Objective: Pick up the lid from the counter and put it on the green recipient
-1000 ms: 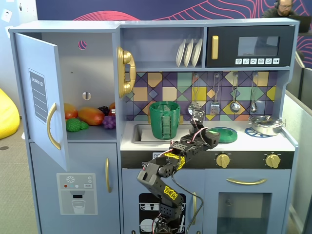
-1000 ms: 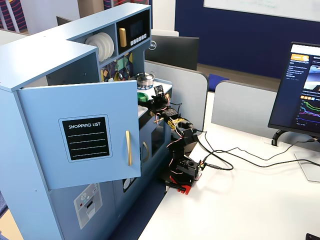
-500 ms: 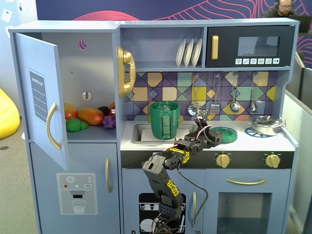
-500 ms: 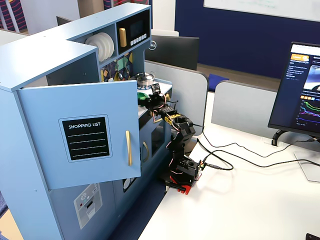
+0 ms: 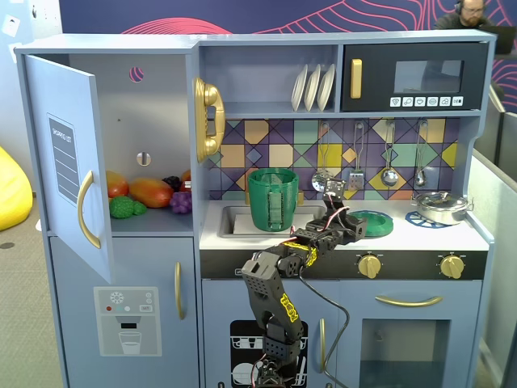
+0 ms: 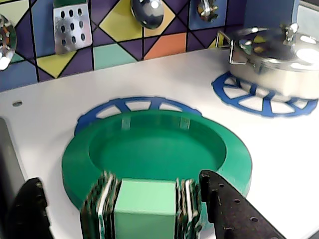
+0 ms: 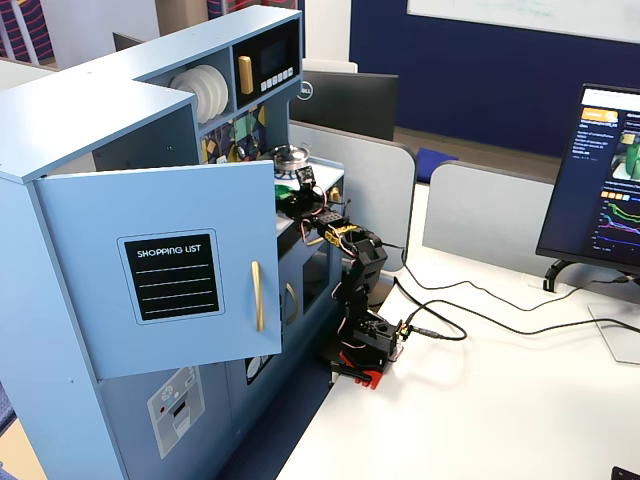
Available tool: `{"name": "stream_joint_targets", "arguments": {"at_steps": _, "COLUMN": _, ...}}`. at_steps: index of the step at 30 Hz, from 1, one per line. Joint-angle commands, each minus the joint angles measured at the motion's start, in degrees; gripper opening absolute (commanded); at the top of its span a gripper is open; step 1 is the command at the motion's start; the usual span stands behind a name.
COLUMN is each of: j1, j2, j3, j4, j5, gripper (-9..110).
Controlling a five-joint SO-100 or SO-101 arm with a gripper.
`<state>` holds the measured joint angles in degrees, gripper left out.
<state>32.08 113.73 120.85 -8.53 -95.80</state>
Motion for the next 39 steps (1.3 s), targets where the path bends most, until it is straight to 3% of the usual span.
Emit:
{"name": "stream_joint_targets", "arguments": {"at_steps": 1, "j1": -0.44, "j2": 0.26, "j3": -3.69, "j4": -1.49, "j5": 1.05, "gripper": 26}}
{"name": "stream_joint_targets", "arguments": {"at_steps": 9, "j1": -1.14, "j2": 0.97, "j3": -1.49, "j4": -1.58, "j5": 1.14, "gripper": 0}}
{"name": "stream_joint_targets", "arguments": {"at_steps": 29, "j1": -0.79, "j2": 5.27, "j3": -4.75, "j4": -4.92, "j5": 2.99, "gripper": 0}}
{"name": "stream_joint_targets", "arguments": {"at_steps": 39, "j1": -0.88, "j2": 12.04, "j3": -13.89, "j4": 5.89, "j5": 4.57, "gripper": 0}}
